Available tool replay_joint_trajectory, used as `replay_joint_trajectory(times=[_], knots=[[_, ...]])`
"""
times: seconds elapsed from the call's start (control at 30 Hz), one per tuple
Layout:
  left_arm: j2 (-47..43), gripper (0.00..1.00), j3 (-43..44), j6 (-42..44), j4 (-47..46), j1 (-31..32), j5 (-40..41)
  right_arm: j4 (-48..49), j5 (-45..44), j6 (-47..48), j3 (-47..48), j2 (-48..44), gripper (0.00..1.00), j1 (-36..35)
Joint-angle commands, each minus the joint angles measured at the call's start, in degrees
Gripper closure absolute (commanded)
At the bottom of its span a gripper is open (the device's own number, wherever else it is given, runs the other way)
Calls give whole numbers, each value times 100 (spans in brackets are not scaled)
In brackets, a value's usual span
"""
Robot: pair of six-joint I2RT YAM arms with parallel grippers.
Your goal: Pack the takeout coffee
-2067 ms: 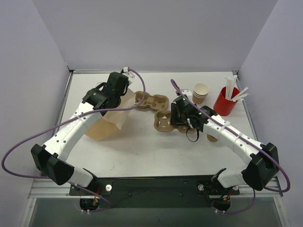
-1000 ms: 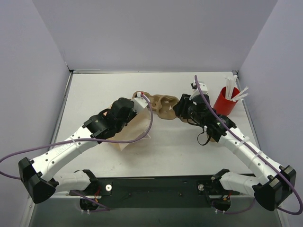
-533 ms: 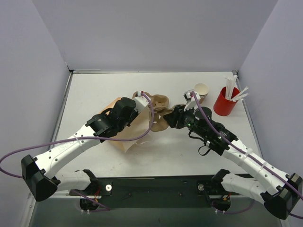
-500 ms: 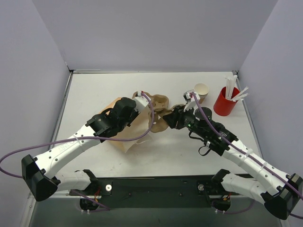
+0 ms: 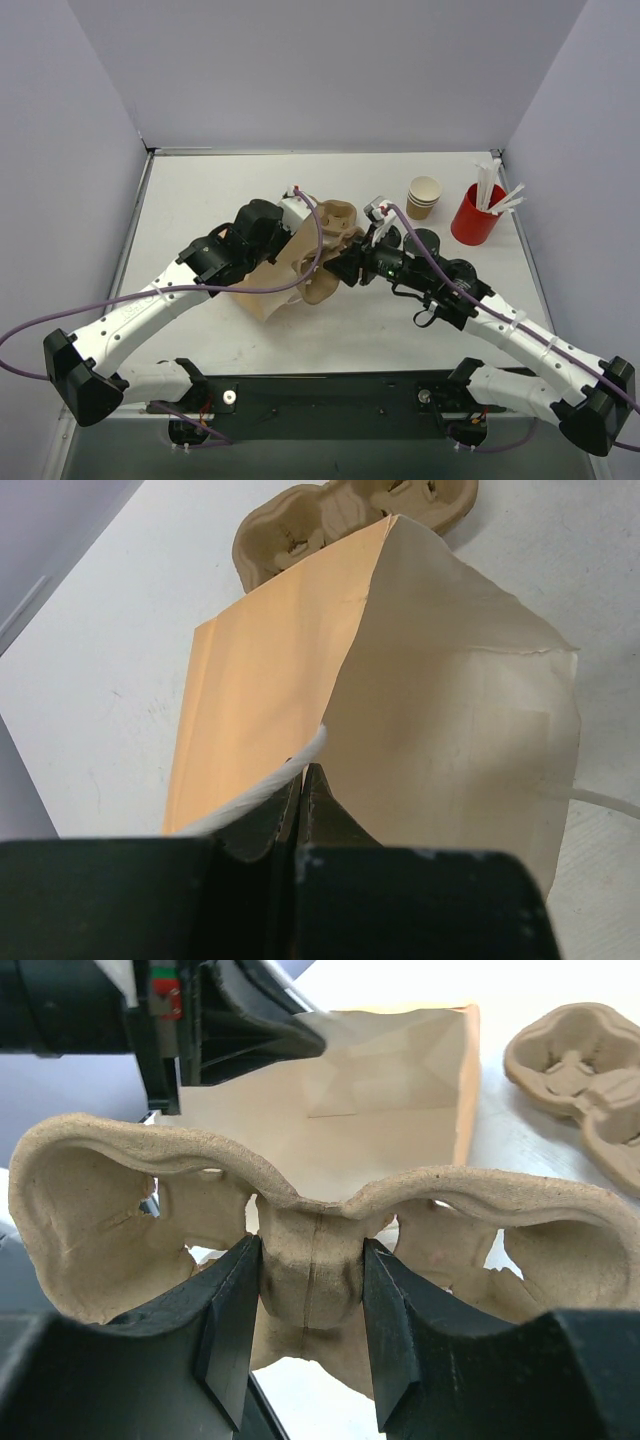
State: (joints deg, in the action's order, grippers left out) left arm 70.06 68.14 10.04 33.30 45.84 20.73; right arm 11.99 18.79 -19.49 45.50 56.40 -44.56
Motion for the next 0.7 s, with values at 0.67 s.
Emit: replay_joint_trajectory(times=[0.67], knots=[[-317,100,244,-108,-78,-49,-623,611,1233,542,1049,1461,67,-871]])
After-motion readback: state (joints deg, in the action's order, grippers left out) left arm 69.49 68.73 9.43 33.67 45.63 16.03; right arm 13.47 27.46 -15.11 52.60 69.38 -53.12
